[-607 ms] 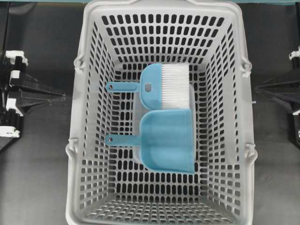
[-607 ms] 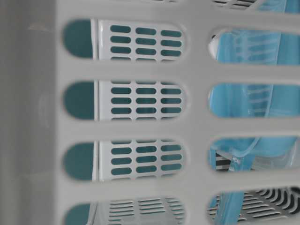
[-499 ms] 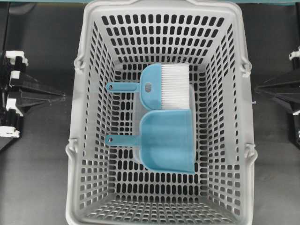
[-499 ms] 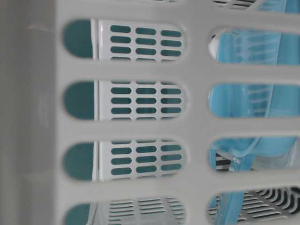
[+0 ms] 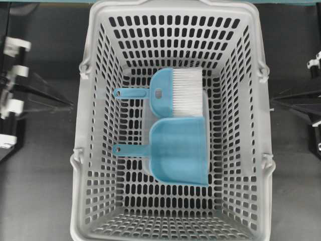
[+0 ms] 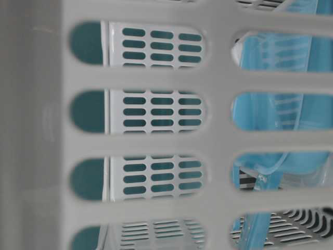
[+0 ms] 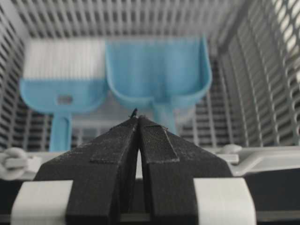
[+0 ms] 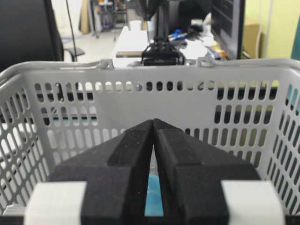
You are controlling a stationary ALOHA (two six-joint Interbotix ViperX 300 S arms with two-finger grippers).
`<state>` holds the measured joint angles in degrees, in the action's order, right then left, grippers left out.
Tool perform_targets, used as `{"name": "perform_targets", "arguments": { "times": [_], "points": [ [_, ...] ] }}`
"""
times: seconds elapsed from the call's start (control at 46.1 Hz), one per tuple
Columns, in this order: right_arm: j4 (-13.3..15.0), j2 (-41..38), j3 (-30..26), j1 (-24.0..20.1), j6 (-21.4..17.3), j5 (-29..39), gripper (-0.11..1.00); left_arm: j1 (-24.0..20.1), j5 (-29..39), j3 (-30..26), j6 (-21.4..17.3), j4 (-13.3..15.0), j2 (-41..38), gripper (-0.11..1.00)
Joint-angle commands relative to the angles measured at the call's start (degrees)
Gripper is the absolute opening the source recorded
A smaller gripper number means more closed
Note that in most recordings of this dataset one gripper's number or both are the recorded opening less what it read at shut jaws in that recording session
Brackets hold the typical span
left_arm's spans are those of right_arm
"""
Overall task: Pick up the dustpan from the shopping basket with the left arm.
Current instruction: 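Move the left gripper over the basket toward the blue dustpan handle, then lower the open left gripper around the dustpan handle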
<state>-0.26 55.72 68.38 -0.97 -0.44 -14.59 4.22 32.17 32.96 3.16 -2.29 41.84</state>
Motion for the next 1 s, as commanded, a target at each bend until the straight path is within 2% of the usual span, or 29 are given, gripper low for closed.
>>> {"name": "perform_targets", "arguments": {
  "times": [0.0,0.217,0.39,0.499,0.629,0.781,0.824,0.867,0.954,0.976],
  "points": [
    [-0.09,-0.35,-0.44,-0.09,0.0,-0.18,0.0,0.35,5.62,-8.44,-0.26,-0.26,-7.21,0.0],
    [-0.35,-0.26,-0.44,-0.62,0.0,-0.18,0.0,1.23,15.03,-20.48,-0.35,-0.26,-20.92,0.0],
    [-0.26,-0.26,-0.35,-1.32,0.0,0.18,0.0,1.93,25.93,-31.73,-0.53,-0.26,-33.31,0.0],
    [-0.35,-0.26,-0.26,-1.93,0.0,0.53,0.0,2.02,31.99,-36.12,-1.05,-0.26,-39.11,0.0],
    [-0.35,-0.26,-0.09,-2.64,0.0,0.7,0.0,2.11,35.86,-38.5,-2.64,-0.26,-43.42,0.0],
    [-0.35,-0.26,0.0,-3.16,0.0,0.7,0.0,2.11,36.04,-37.88,-2.81,-0.26,-44.82,0.01],
    [-0.26,-0.26,0.09,-3.25,0.0,0.7,0.0,2.11,35.95,-37.53,-2.46,-0.26,-44.91,0.04],
    [-0.26,-0.26,0.09,-3.43,0.0,0.7,0.0,2.11,35.86,-36.83,-2.37,-0.26,-45.18,0.14],
    [-0.35,-0.26,0.09,-3.52,0.0,0.7,0.0,2.46,34.98,-35.16,-2.64,-0.26,-45.62,0.38],
    [-0.35,-0.26,0.09,-3.52,0.0,0.7,0.0,2.46,34.63,-34.8,-2.64,-0.26,-45.79,0.48]
  ]
}}
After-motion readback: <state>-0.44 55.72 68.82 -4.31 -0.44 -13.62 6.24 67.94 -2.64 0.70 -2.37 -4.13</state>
